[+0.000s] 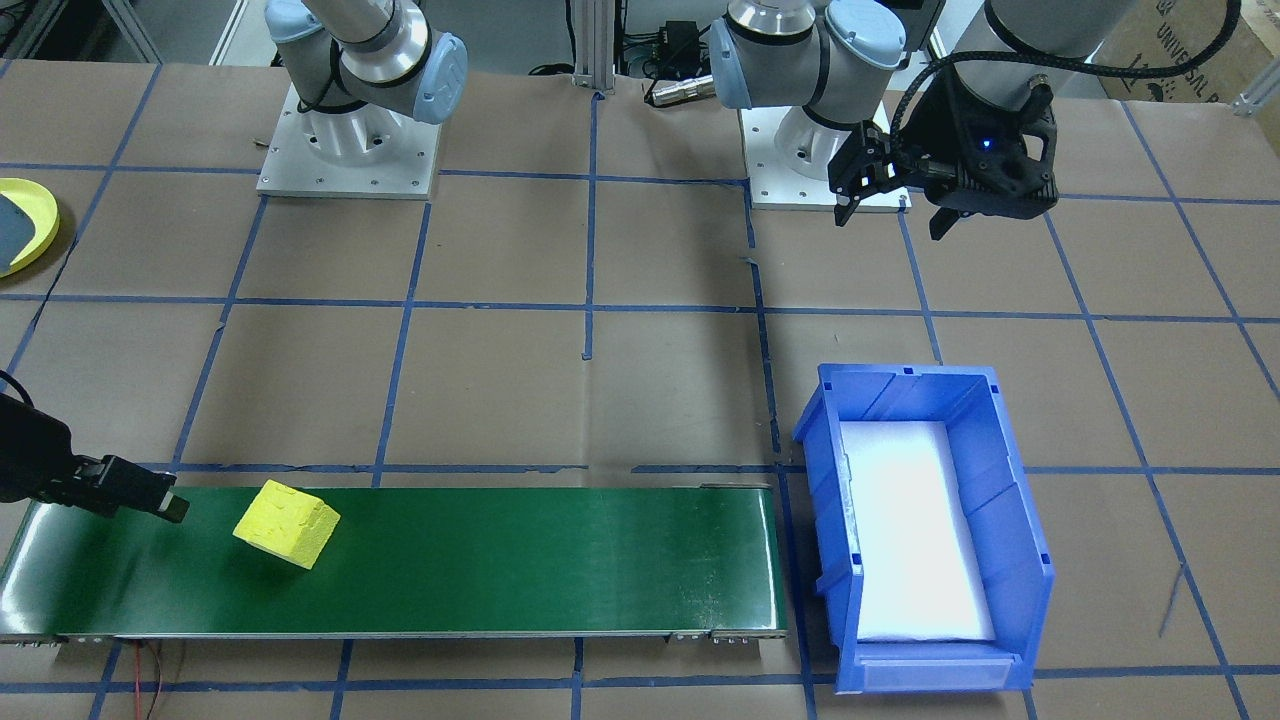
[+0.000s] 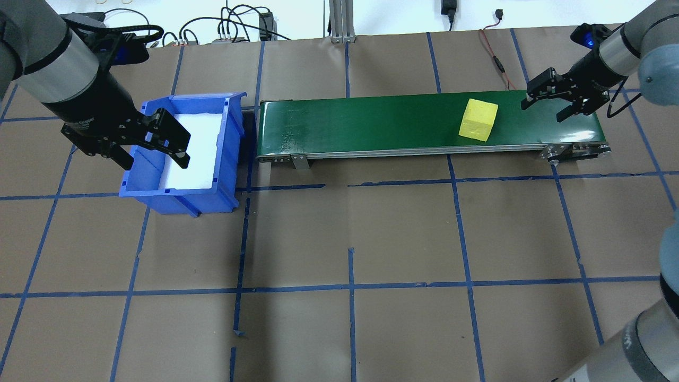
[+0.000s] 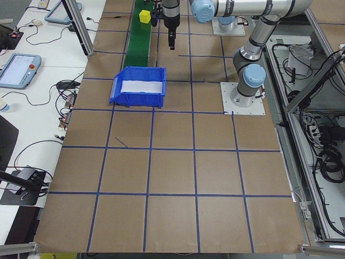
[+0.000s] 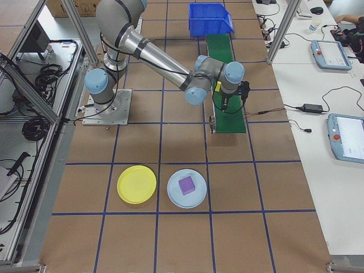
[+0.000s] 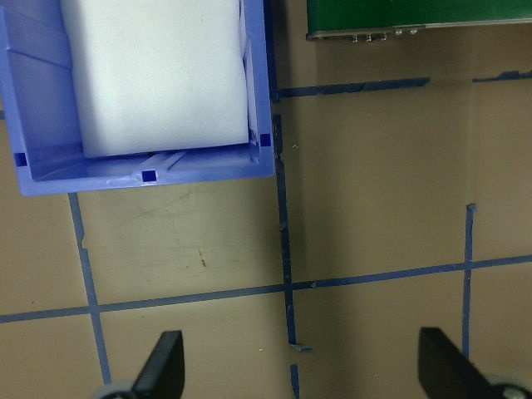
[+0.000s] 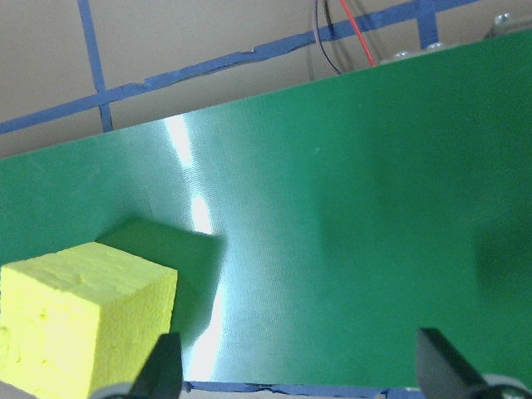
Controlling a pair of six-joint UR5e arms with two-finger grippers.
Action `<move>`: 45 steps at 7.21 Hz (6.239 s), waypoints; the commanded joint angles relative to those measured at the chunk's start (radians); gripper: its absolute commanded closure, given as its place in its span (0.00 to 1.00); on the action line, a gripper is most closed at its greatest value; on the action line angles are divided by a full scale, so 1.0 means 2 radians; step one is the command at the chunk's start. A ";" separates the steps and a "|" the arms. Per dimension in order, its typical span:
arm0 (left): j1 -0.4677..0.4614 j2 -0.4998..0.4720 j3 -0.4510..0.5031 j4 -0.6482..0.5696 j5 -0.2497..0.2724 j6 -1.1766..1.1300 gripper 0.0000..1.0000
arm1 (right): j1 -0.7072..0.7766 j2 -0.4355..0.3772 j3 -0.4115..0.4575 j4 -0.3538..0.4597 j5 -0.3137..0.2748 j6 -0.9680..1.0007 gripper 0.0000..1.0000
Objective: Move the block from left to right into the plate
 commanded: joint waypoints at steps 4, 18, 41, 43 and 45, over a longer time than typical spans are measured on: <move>-0.001 -0.002 -0.001 0.000 -0.001 -0.001 0.00 | 0.000 0.000 0.001 0.000 0.000 0.000 0.00; -0.001 -0.001 -0.001 -0.001 0.000 -0.002 0.00 | 0.000 0.042 -0.023 -0.007 -0.016 0.016 0.00; -0.063 -0.010 0.009 0.086 0.072 -0.097 0.00 | -0.459 -0.062 0.141 -0.039 -0.200 -0.526 0.00; -0.053 -0.009 0.008 0.086 0.062 -0.090 0.00 | -0.424 -0.108 0.125 -0.033 -0.198 -0.511 0.00; -0.052 -0.008 0.009 0.085 0.055 -0.088 0.00 | -0.348 -0.130 0.046 0.042 -0.200 -0.441 0.01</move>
